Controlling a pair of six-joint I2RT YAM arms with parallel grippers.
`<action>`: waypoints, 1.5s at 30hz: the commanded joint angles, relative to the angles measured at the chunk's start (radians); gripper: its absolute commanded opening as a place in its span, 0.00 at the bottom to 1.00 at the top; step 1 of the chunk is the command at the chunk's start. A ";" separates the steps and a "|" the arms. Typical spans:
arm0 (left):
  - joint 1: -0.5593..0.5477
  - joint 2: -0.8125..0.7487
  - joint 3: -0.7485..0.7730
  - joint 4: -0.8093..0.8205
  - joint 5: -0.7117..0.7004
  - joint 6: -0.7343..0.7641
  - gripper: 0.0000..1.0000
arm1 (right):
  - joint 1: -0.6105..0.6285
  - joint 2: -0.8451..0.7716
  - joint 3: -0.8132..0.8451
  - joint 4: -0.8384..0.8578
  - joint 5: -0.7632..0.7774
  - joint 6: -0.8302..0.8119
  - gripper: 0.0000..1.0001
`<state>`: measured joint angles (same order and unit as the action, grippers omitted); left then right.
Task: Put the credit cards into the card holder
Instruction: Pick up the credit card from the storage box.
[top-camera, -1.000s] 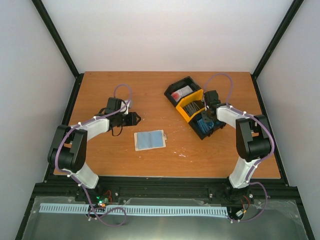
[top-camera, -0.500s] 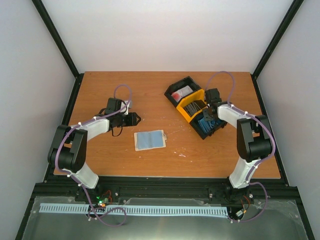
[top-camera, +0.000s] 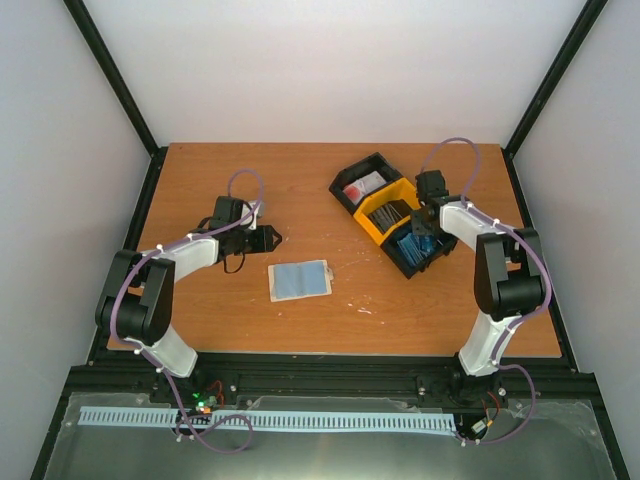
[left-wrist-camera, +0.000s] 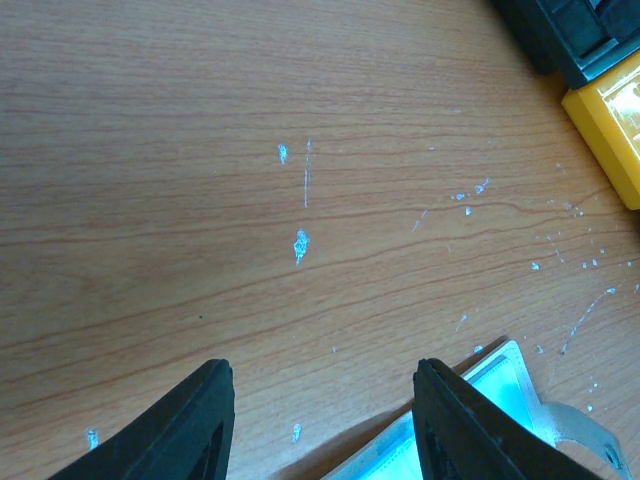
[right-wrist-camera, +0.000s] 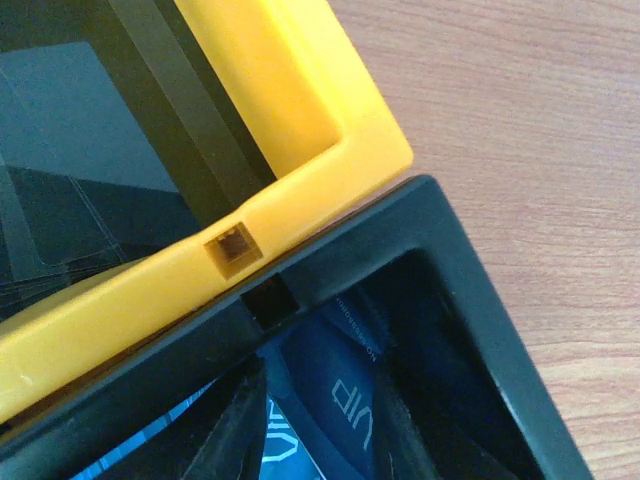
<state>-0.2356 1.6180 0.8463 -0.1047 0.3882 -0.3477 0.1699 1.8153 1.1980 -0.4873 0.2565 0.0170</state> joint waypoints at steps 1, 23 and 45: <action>0.005 -0.023 0.000 0.021 -0.004 0.011 0.50 | -0.007 0.018 0.009 -0.042 0.018 -0.003 0.29; 0.005 -0.023 0.002 0.024 -0.003 0.008 0.50 | -0.007 -0.021 -0.110 0.100 0.127 -0.311 0.17; 0.005 -0.051 0.011 0.012 0.005 0.017 0.50 | -0.008 -0.019 -0.015 0.030 0.170 -0.303 0.03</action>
<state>-0.2356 1.6062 0.8459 -0.1047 0.3885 -0.3473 0.1661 1.8610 1.1511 -0.4137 0.4583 -0.3374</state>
